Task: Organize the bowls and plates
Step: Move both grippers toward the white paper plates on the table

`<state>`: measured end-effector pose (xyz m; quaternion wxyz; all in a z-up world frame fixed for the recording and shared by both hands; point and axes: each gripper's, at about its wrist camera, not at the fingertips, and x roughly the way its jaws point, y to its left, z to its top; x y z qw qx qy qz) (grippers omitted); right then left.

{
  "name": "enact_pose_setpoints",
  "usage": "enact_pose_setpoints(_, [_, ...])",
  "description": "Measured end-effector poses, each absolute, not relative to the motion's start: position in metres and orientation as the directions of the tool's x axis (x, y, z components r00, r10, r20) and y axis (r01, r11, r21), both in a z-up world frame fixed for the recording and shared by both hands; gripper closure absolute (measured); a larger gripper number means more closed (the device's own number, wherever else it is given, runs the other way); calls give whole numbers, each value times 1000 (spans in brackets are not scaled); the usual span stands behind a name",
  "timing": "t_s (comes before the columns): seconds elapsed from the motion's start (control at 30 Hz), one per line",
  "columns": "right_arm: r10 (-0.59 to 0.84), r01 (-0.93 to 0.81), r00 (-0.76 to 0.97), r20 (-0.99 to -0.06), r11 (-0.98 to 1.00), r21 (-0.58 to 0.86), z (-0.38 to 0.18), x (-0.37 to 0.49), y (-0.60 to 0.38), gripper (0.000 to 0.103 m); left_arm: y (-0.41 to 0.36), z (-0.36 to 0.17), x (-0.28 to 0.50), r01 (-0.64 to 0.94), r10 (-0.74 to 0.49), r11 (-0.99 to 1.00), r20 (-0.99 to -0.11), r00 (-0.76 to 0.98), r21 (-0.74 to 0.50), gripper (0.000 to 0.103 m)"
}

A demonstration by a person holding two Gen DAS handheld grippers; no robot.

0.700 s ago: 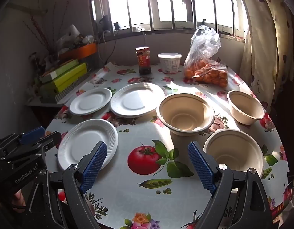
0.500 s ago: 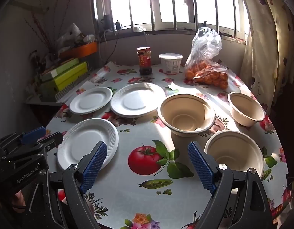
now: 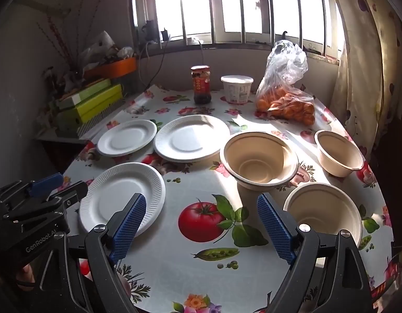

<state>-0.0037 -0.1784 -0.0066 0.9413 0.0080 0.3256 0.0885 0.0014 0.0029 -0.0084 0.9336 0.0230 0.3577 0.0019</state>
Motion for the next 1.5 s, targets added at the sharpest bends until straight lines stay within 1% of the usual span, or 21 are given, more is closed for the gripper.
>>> enact_pose_setpoints(0.7, [214, -214, 759, -615, 974, 75, -3, 12, -166, 15, 15, -6, 10, -23, 50, 999, -674, 738, 49, 53])
enact_pose_setpoints(0.93, [239, -261, 733, -637, 963, 62, 3, 38, -155, 15, 28, -5, 26, -40, 58, 998, -693, 718, 42, 53])
enact_pose_setpoints(1.2, [260, -294, 729, -633, 954, 54, 15, 69, -140, 15, 49, -5, 44, -97, 107, 994, -705, 701, 55, 53])
enact_pose_setpoints(1.5, [272, -314, 723, -636, 948, 49, 17, 82, -127, 15, 56, -3, 55, -106, 111, 993, -708, 697, 51, 53])
